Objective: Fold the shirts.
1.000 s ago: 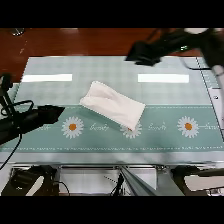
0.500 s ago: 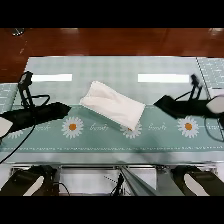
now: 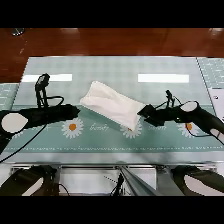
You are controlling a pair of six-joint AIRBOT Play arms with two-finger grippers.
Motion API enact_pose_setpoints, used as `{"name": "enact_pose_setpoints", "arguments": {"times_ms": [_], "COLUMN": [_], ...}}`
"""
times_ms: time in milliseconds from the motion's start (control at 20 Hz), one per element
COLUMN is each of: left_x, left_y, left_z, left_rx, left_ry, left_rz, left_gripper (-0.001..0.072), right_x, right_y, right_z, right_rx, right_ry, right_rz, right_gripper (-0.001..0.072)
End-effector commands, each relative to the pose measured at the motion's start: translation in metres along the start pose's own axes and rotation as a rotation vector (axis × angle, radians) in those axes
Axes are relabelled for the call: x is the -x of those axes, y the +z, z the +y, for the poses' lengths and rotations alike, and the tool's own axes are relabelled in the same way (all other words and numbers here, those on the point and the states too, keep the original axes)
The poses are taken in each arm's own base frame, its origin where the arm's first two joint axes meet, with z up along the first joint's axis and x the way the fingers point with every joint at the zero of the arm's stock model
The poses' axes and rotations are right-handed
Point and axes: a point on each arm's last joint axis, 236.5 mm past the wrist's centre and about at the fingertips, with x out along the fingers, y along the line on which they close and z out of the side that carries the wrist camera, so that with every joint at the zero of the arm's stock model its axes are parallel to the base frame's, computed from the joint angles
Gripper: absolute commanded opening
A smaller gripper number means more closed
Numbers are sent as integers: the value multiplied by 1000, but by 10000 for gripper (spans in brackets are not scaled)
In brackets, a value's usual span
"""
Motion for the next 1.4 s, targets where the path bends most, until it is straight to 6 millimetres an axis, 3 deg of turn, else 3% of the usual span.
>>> {"name": "enact_pose_setpoints", "arguments": {"times_ms": [0, 50, 100, 150, 300, 500, 600, 700, 800, 950, 1150, 1250, 1350], "left_x": [-2, -2, -2, -2, -2, -6, -10, -13, -14, -13, -13, -13, -13], "left_y": [2, 2, 2, 2, 2, 0, -2, -5, -9, -13, -19, -22, -22], "left_z": [-3, -4, -5, -7, -7, -5, -3, -1, 0, 0, 1, 1, 1], "left_rx": [-7, -5, 0, 8, 10, 15, 21, 24, 25, 25, 26, 25, 25], "left_ry": [-7, -9, -14, -22, -25, -19, -13, -8, -5, -3, -1, 0, 0], "left_rz": [-12, -12, -11, -10, -10, 3, 16, 33, 51, 69, 94, 106, 107], "left_gripper": [30, 30, 30, 30, 30, 30, 31, 30, 30, 30, 30, 30, 30], "right_x": [-30, -37, -41, -41, -16, 52, 95, 143, 192, 257, 346, 386, 413], "right_y": [-4, -5, -4, -2, 18, 49, 71, 94, 109, 128, 147, 143, 130], "right_z": [17, 26, 36, 49, 112, 202, 223, 231, 228, 196, 121, 81, 37], "right_rx": [46, 72, 108, 179, 365, 619, 698, 725, 708, 625, 394, 270, 136], "right_ry": [24, 27, 35, 58, 130, 132, 53, -19, -53, -105, -180, -217, -258], "right_rz": [100, 123, 146, 166, 152, 65, -24, -116, -169, -227, -349, -395, -406], "right_gripper": [594, 511, 323, 22, 21, 22, 21, 22, 22, 21, 21, 21, 21]}}
